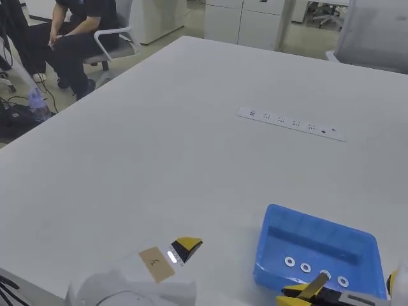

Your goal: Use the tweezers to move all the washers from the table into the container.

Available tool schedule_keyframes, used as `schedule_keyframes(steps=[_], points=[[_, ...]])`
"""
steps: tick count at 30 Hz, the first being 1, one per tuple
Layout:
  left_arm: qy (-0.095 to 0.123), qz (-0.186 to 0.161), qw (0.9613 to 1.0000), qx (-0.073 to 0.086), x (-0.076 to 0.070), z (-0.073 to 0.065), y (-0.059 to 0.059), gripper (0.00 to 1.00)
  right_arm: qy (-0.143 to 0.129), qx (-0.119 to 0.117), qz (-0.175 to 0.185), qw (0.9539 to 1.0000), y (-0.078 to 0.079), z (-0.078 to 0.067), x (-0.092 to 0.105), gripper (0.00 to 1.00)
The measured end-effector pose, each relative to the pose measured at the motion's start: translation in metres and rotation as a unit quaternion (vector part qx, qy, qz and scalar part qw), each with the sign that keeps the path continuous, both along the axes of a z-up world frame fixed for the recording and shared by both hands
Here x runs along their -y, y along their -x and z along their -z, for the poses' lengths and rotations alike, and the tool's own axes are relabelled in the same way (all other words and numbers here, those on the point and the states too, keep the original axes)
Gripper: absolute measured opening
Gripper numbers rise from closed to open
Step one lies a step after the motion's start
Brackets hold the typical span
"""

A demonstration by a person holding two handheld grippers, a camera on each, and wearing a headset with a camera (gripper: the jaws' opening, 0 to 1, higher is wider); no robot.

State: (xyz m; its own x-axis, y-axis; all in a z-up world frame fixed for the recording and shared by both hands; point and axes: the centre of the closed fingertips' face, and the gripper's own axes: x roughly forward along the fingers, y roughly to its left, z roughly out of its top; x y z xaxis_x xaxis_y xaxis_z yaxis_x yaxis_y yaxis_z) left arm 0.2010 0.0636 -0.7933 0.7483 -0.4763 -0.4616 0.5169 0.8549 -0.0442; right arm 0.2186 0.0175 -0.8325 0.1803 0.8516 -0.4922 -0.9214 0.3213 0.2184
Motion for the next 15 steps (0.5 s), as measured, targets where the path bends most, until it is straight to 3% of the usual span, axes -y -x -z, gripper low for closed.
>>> schedule_keyframes(steps=[10,13,15], points=[[-0.001,0.0,1.0,0.0,0.0001,0.0001,-0.0004,0.8,0.011,0.026,-0.025,0.9993,0.008,0.0002,-0.0031,0.05],[-0.002,0.0,1.0,0.0,0.0,0.0003,-0.0004,0.8,0.026,0.054,-0.035,0.9976,0.005,0.0016,-0.0006,0.04],[-0.003,0.0,1.0,0.0,-0.0003,0.0006,-0.0003,0.79,0.023,0.041,-0.034,0.9983,0.0042,0.0018,-0.0004,0.03]])
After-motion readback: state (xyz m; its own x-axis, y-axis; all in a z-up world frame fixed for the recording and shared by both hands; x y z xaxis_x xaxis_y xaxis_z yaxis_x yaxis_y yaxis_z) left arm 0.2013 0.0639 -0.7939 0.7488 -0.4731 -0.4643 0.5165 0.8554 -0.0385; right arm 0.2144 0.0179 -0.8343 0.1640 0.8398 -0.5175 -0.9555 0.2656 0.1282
